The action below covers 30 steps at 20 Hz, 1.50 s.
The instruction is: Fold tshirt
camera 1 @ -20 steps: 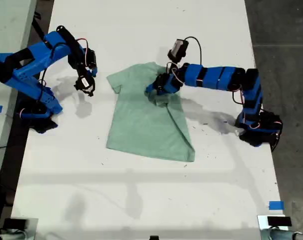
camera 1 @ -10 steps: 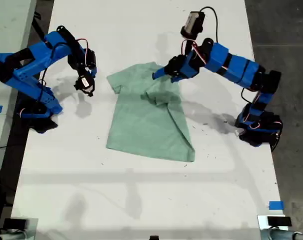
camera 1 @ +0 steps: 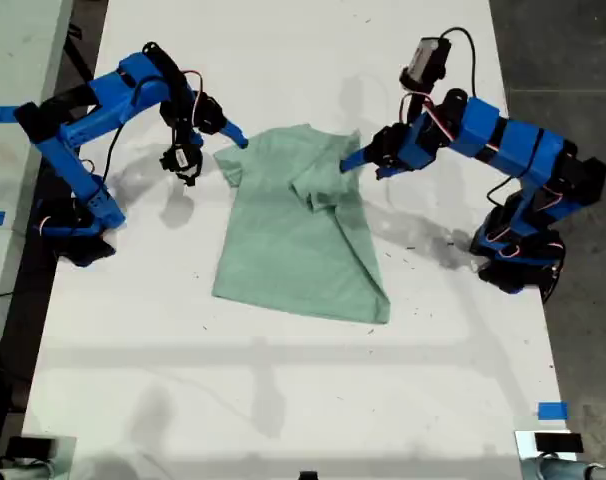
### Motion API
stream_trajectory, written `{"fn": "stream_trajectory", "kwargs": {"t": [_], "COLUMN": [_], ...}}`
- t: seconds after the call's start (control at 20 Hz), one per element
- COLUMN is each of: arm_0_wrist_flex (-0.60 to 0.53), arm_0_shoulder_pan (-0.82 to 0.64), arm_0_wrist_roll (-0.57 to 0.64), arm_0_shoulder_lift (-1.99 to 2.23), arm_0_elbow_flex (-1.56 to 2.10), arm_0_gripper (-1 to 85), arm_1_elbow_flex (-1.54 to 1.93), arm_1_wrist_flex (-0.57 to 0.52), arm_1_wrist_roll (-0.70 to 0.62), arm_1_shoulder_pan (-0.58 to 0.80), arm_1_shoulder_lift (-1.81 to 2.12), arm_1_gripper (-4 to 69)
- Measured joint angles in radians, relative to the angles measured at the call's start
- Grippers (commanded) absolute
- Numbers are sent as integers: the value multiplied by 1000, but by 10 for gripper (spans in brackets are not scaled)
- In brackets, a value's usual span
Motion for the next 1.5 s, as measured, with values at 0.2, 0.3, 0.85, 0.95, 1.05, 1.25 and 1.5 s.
{"fn": "stream_trajectory", "kwargs": {"t": [0.2,0.3,0.85,0.95,1.05,1.25,1.5], "arm_0_wrist_flex": [-110,-164,-84,-57,-48,-100,-186], "arm_0_shoulder_pan": [-21,-43,-71,-52,-14,141,261], "arm_0_wrist_roll": [41,49,21,5,8,34,63], "arm_0_shoulder_lift": [-192,-301,-296,-196,-118,-181,-586], "arm_0_elbow_flex": [0,0,-115,-115,-117,-331,-730], "arm_0_gripper": [329,266,1,1,1,1,1], "arm_1_elbow_flex": [43,66,252,276,288,304,313], "arm_1_wrist_flex": [0,0,-46,-48,-48,-54,-61], "arm_1_wrist_roll": [9,18,43,46,49,49,61], "arm_1_shoulder_pan": [0,-11,-25,-25,-25,-25,-25], "arm_1_shoulder_lift": [72,94,264,284,302,313,314], "arm_1_gripper": [274,271,239,237,233,228,227]}}
